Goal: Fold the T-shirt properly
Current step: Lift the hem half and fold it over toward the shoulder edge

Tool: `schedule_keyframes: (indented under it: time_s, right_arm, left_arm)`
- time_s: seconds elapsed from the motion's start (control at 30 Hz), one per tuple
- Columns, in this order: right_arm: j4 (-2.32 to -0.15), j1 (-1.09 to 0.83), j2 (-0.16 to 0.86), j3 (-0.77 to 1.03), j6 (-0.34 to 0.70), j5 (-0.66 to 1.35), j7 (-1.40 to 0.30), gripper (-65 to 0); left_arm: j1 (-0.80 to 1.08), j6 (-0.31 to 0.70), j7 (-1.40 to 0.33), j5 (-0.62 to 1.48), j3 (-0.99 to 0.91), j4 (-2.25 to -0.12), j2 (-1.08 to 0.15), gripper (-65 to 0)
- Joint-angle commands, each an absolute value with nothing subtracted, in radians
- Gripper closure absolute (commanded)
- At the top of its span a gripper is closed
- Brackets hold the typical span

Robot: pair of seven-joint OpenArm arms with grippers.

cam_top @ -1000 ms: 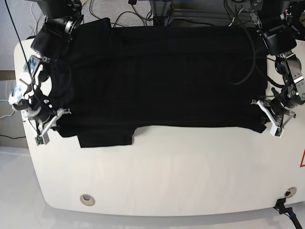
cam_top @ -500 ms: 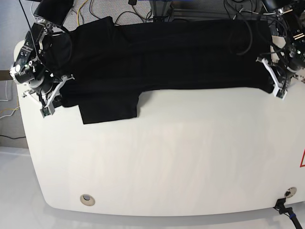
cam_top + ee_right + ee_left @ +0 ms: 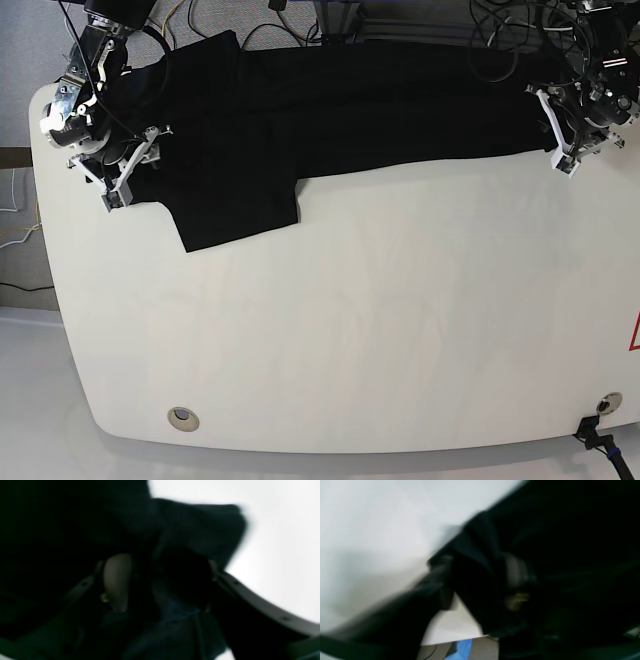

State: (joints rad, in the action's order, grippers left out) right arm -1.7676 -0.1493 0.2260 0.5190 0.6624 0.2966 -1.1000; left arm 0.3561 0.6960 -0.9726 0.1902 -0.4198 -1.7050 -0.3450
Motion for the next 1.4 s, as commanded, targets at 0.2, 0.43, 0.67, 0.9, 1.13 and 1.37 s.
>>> schedule_keyframes:
  time_s: [0.2, 0.43, 0.67, 0.9, 1.13, 1.37]
  right_arm:
    - [-1.79, -0.116, 0.242, 0.526, 0.67, 0.303, -1.089, -42.6]
    - [-1.931, -0.07, 0.234, 0.526, 0.673, 0.312, -1.132, -42.6]
    - [-1.96, -0.139, 0.168, 0.524, 0.698, 0.44, -1.141, -42.5]
    - [-1.956, -0.259, 0.165, 0.522, 0.698, 0.618, -1.141, -26.9]
    - [-1.882, -0.272, 0.166, 0.518, 0.698, 0.618, -1.139, 0.0]
    - [-1.744, -0.255, 0.191, 0.516, 0.698, 0.591, -1.099, 0.0]
  left_arm:
    - [0.317, 0.698, -0.974, 0.122, -0.45, -1.759, -0.363, -62.7]
    - [0.266, 0.698, -0.974, 0.154, -0.501, -1.919, -0.364, -62.7]
    - [0.374, 0.698, -0.975, 0.274, -0.498, -1.942, -0.363, -62.7]
    - [0.519, 0.698, -0.974, 0.415, -0.504, -1.946, -0.363, -57.8]
    - [0.526, 0.698, -0.974, 0.41, -0.496, -1.939, -0.363, 0.0]
    - [0.476, 0.698, -0.974, 0.292, -0.394, -1.836, -0.332, 0.0]
